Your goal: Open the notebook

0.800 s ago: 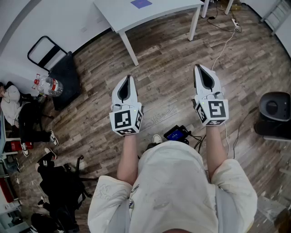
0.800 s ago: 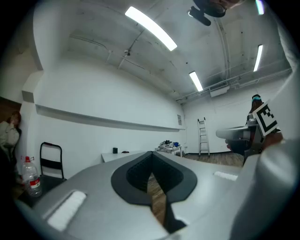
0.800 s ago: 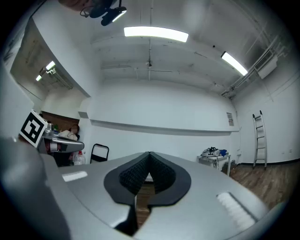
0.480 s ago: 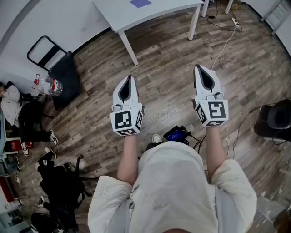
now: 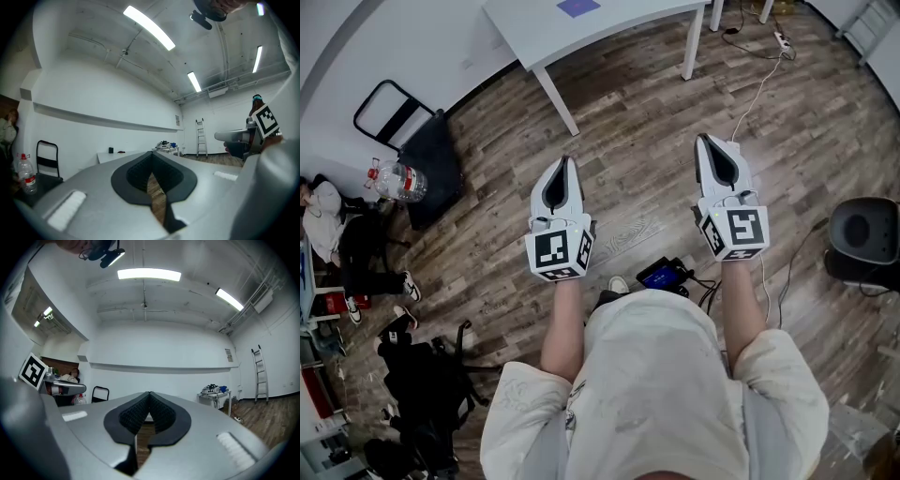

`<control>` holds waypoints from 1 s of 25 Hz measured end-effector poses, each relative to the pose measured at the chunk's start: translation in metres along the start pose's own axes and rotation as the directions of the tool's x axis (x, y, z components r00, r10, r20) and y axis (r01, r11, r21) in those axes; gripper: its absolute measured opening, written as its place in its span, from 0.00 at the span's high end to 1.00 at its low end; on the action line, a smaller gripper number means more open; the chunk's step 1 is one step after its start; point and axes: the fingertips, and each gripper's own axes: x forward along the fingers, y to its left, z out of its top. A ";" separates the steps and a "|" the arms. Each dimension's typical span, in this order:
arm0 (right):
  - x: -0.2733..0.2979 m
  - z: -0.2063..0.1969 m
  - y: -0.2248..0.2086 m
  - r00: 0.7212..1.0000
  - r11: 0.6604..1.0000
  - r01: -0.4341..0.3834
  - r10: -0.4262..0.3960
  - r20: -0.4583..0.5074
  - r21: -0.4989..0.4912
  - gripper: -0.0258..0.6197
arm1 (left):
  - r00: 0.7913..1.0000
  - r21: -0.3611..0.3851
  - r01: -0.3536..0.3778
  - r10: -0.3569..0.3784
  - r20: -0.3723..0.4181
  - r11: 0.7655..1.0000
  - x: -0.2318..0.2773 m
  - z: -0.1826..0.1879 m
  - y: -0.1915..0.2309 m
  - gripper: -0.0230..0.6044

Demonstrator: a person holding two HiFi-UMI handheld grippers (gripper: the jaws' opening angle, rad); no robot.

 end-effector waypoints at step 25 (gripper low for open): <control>0.233 -0.065 -0.068 0.999 1.000 -0.018 0.019 -0.028 0.021 0.95 | 1.000 0.002 -0.019 0.019 0.003 1.000 0.214 -0.047 0.101 0.94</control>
